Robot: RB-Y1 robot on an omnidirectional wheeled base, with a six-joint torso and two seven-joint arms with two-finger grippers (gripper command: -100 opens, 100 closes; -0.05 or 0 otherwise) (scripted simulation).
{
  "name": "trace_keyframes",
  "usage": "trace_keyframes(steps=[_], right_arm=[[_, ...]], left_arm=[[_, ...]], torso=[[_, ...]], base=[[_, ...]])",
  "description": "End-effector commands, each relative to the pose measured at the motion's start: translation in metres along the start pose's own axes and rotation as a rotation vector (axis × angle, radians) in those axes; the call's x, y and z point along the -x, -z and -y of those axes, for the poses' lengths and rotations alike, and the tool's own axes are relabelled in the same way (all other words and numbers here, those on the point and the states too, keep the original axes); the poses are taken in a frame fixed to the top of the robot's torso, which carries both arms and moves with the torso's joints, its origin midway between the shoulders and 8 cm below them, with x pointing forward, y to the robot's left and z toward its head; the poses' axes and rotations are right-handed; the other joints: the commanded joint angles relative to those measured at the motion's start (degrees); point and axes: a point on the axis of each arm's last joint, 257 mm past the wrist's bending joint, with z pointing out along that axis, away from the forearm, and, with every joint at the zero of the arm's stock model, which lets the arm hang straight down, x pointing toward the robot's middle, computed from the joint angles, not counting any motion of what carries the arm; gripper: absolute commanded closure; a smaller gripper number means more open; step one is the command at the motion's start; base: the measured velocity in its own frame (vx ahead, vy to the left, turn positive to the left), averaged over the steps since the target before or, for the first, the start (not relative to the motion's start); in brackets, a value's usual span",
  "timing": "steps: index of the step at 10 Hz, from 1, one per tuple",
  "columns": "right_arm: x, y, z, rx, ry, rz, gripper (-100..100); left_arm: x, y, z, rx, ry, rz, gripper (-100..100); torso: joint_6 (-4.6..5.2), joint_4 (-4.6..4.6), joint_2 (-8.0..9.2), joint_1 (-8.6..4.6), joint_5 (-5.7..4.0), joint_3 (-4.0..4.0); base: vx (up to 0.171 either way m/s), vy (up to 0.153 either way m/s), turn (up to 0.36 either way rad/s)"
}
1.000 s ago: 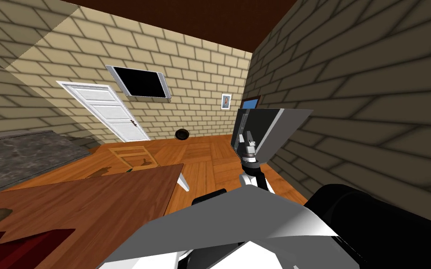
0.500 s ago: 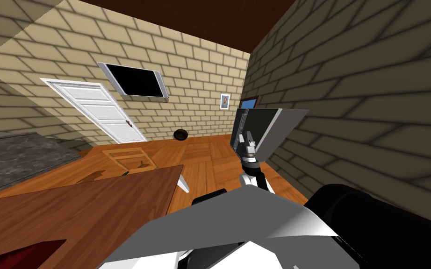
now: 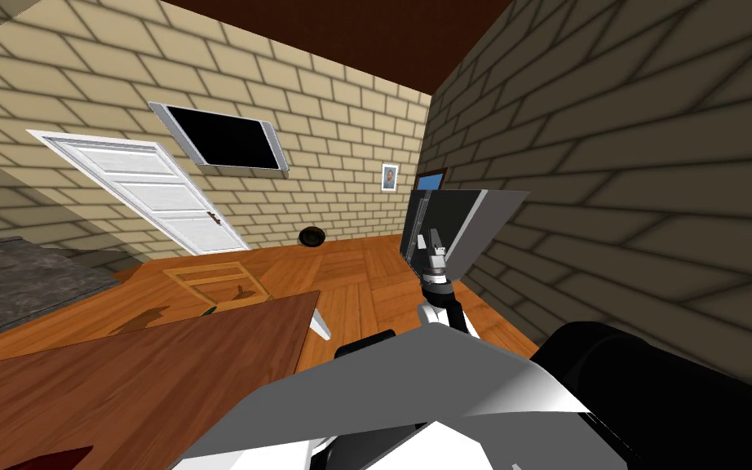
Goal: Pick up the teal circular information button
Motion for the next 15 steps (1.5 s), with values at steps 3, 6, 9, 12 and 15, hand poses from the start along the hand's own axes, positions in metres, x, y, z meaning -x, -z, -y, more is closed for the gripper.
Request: trace_keyframes(steps=[3,6,9,12,15], right_arm=[[0.0,0.0,0.0,0.0,0.0,0.0,0],[0.0,0.0,0.0,0.0,0.0,0.0,0],[0.0,0.0,0.0,0.0,0.0,0.0,0],[0.0,0.0,0.0,0.0,0.0,0.0,0],[0.0,0.0,0.0,0.0,0.0,0.0,0]], left_arm=[[0.001,-0.001,-0.009,0.033,-0.009,-0.009,0],[-0.004,-0.017,-0.012,0.035,0.001,-0.008,-100],[-0.003,-0.019,-0.013,0.036,0.002,-0.008,100],[-0.003,-0.019,-0.014,0.039,0.001,-0.009,100],[-0.002,-0.012,-0.011,0.034,-0.002,-0.008,100]], torso=[[-0.01,0.01,0.05,-0.09,-0.02,0.03],[-0.01,0.03,0.12,-0.12,-0.03,0.07],[-0.02,0.03,0.13,-0.14,-0.04,0.07],[-0.01,0.06,0.11,-0.17,-0.04,0.08],[-0.01,0.08,0.13,-0.18,-0.04,0.1]], base=[[0.01,0.019,-0.022],[-0.007,0.015,-0.033],[-0.005,0.009,-0.012],[0.0,0.0,0.0],[0.003,-0.004,0.014]])
